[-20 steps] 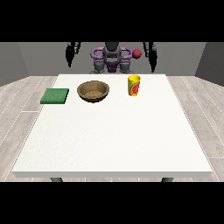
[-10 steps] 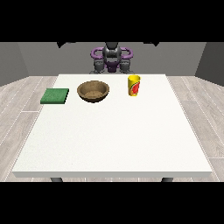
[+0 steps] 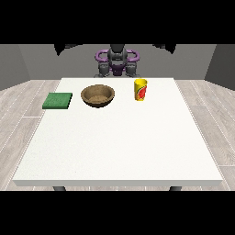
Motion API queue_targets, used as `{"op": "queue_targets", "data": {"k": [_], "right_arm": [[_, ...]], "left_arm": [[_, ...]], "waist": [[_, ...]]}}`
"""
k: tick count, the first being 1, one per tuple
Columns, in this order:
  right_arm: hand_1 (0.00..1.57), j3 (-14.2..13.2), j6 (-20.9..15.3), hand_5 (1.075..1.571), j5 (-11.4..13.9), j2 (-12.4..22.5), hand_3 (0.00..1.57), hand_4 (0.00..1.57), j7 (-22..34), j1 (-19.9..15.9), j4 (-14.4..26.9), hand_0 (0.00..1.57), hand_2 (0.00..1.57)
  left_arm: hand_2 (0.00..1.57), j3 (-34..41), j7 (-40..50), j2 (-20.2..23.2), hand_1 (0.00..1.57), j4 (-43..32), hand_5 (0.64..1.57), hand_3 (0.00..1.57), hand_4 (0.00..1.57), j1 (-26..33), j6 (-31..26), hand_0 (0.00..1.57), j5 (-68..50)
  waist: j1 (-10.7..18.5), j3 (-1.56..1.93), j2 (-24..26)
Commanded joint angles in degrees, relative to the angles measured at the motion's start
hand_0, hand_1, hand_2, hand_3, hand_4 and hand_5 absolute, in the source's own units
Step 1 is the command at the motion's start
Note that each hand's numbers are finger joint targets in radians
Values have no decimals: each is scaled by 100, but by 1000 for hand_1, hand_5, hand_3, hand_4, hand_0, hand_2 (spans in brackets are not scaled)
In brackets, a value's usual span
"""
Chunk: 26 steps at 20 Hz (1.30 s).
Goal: Pick the cup and pour the ball into the bowl, then pick the bowl and place it on the pad
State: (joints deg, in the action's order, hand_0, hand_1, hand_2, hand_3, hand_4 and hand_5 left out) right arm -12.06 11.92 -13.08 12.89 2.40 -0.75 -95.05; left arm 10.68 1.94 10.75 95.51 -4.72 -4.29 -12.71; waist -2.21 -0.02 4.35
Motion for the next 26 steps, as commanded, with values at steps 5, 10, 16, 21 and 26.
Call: {"op": "queue_targets", "data": {"k": [5, 10, 16, 21, 26], "right_arm": [[0, 83, -22, 1570, 307, -255, 0, 0, -895, -352, 519, 0, 0], [0, -15, 279, 1571, 264, -73, 0, 0, -1252, -402, 593, 0, 0], [0, -226, 353, 1570, 43, 65, 0, 0, -1115, -673, 774, 0, 0], [0, -366, 729, 1570, -55, 197, 0, 0, -1590, -628, 1109, 0, 0], [0, -371, 607, 1571, 170, 153, 0, 0, -2015, -919, 1552, 0, 0]], "left_arm": [[0, -238, -1600, -456, 0, -782, 1527, 0, 0, -156, 63, 0, 586], [0, -181, -2734, -736, 0, -1830, 1523, 0, 0, -290, 320, 0, 882], [0, -355, -3591, -1058, 0, -3050, 1523, 0, 0, -685, 746, 0, 1269], [0, 119, -4280, -668, 0, -4216, 1518, 0, 0, -1323, 588, 0, 1095], [0, 190, -4908, -667, 0, -4922, 1520, 0, 0, -1706, 587, 0, 1080]], "waist": [[44, 1, -884], [-239, 0, -1211], [-383, 1, -1345], [-480, 1, -1602], [-364, 0, -1931]]}}
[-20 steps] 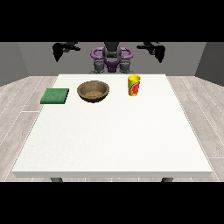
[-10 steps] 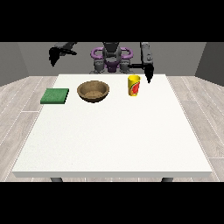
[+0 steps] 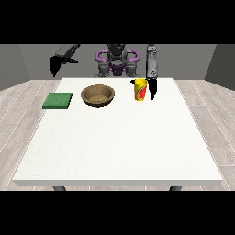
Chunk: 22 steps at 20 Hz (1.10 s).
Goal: Pick the cup and pour the ball into the bowl, then pick the bowl and place it on the pad
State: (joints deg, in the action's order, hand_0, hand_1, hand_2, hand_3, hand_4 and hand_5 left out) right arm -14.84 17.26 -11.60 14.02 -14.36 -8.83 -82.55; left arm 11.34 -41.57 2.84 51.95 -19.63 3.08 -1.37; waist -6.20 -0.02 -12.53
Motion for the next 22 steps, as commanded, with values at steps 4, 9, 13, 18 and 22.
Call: {"op": "queue_targets", "data": {"k": [4, 9, 13, 18, 22], "right_arm": [[0, 119, 27, 1571, 75, -59, 0, 0, 1, 12, -26, 0, 0], [0, 30, 51, 1571, 141, -32, 0, 0, -294, -29, 357, 0, 0], [0, -65, 135, 1570, -46, 181, 0, 0, 52, -204, 95, 0, 0], [0, -354, 316, 1570, -179, 566, 0, 0, -14, -443, 393, 0, 0], [0, -404, 495, 1570, -101, 511, 0, 0, -322, -26, 969, 0, 0]], "left_arm": [[0, 321, -855, 225, 0, -1452, 1521, 0, 0, -539, 37, 0, -72], [0, 244, -846, 199, 0, -1794, 1527, 0, 0, -847, 190, 0, -28], [1571, -31, -1497, 214, 1245, -1810, 1287, 1571, 1329, -348, 1329, 1245, 727], [1571, -68, -1551, -224, 1323, -1650, 1250, 1571, 1477, -398, 2106, 1323, 897], [1571, -346, -844, -5, 1316, -1514, 1256, 1571, 1496, -387, 1856, 1316, 1105]], "waist": [[-143, -2, -65], [-70, 0, 64], [-322, -2, -80], [-374, 0, -396], [-88, 5, 365]]}}
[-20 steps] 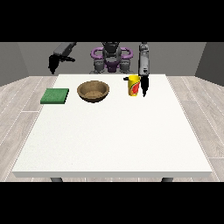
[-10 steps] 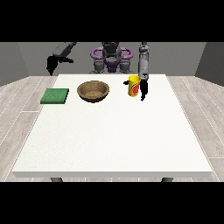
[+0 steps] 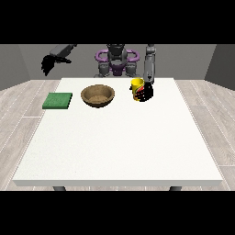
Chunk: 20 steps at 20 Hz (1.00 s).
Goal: Pick the cup and pour the ball into the bowl, then pick the bowl and place it on the pad
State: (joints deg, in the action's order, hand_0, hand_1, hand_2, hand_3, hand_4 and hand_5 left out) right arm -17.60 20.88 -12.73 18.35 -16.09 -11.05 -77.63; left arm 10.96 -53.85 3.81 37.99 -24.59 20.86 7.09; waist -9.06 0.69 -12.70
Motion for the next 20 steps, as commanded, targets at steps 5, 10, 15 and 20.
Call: {"op": "queue_targets", "data": {"k": [5, 10, 15, 20], "right_arm": [[0, 56, -253, 1569, 197, -62, 0, 0, 503, 152, 585, 0, 0], [0, -12, 81, 1568, 87, 15, 0, 0, 300, 372, 878, 0, 0], [0, -172, 10, 1568, -41, 126, 0, 0, 333, -152, 1087, 0, 0], [0, -339, 431, 1569, -36, 389, 0, 0, -260, 67, 1448, 0, 0]], "left_arm": [[1571, -807, 1840, 1047, 1414, 22, 1329, 1571, 1571, -368, 492, 1414, 1281], [1571, -1015, 3389, 1884, 1459, -80, 1282, 1571, 1571, -1272, 206, 1459, 1856], [1571, -1337, 3915, 1516, 1473, 99, 1278, 1571, 1571, -1605, 553, 1473, 2427], [1571, -1652, 4722, 1482, 1491, 190, 1273, 1571, 1571, -1925, 633, 1491, 3060]], "waist": [[532, -45, 1252], [322, -50, 1476], [403, -66, 1095], [333, -62, 1026]]}}
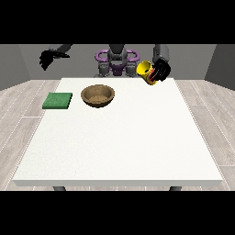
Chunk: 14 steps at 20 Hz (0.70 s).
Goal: Pick the cup and pour the ball into the bowl, then pick the bowl and place it on the pad
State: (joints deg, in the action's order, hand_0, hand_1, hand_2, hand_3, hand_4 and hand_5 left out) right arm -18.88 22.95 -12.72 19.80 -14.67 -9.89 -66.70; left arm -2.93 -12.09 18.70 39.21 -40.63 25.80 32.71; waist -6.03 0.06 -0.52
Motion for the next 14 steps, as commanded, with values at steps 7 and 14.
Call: {"op": "queue_targets", "data": {"k": [7, 14], "right_arm": [[0, 45, 182, 1570, 106, 56, 0, 0, -127, 26, 509, 0, 0], [0, -163, 373, 1571, -8, 318, 0, 0, -172, 24, 851, 0, 0]], "left_arm": [[1571, -1473, 2360, -665, 1537, -200, 1165, 1571, 1571, -835, 420, 1537, 2323], [1571, -2569, 2803, -816, 1501, -370, 1400, 1571, 1380, -1337, -503, 1501, 3696]], "waist": [[-92, 7, 480], [-12, 7, 675]]}}
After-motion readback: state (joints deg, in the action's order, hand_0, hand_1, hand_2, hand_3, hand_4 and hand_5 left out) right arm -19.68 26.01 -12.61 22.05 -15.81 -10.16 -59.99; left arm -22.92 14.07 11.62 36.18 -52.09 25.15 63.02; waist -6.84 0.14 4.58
